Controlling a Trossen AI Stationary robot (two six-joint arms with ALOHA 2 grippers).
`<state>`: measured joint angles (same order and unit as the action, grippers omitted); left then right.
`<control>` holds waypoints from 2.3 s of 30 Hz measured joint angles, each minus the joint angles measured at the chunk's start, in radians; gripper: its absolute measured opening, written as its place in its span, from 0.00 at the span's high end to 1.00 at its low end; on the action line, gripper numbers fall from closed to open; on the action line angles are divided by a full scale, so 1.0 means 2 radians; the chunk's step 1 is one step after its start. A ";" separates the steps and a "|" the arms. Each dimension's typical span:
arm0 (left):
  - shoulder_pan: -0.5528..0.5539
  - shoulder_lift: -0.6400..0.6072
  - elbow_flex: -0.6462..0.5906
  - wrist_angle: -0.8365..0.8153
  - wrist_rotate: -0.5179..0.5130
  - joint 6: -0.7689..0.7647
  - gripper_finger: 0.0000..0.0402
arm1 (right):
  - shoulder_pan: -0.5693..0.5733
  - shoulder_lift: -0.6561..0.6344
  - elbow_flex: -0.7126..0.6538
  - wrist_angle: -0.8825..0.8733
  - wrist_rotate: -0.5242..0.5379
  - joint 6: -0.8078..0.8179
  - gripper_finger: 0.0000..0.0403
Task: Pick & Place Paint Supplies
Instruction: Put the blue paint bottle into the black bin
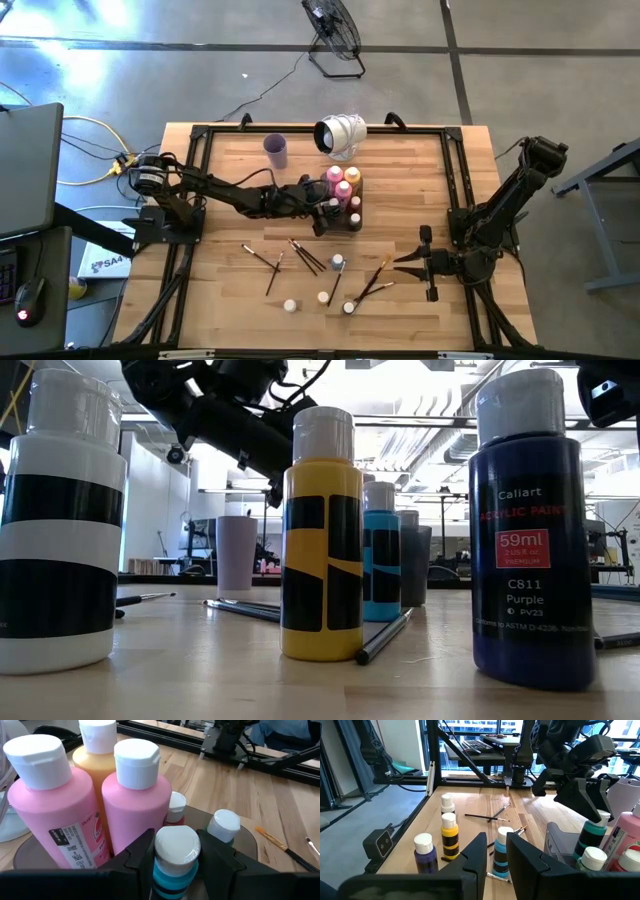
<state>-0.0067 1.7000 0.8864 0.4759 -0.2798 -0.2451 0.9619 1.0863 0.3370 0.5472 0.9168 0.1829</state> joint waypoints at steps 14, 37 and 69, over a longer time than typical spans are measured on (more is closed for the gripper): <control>-0.011 0.000 0.000 0.020 0.000 -0.006 0.69 | 0.000 0.000 0.000 0.000 0.000 0.000 0.84; -0.028 0.000 0.000 0.019 -0.038 0.002 0.69 | 0.000 0.000 0.000 -0.011 0.001 0.014 0.84; -0.027 0.053 0.087 -0.091 -0.061 0.002 0.69 | 0.000 0.000 0.000 -0.011 0.004 0.015 0.84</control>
<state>-0.0612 1.8068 1.0603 0.2939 -0.4011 -0.2403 0.9619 1.0866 0.3368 0.5259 0.9257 0.2134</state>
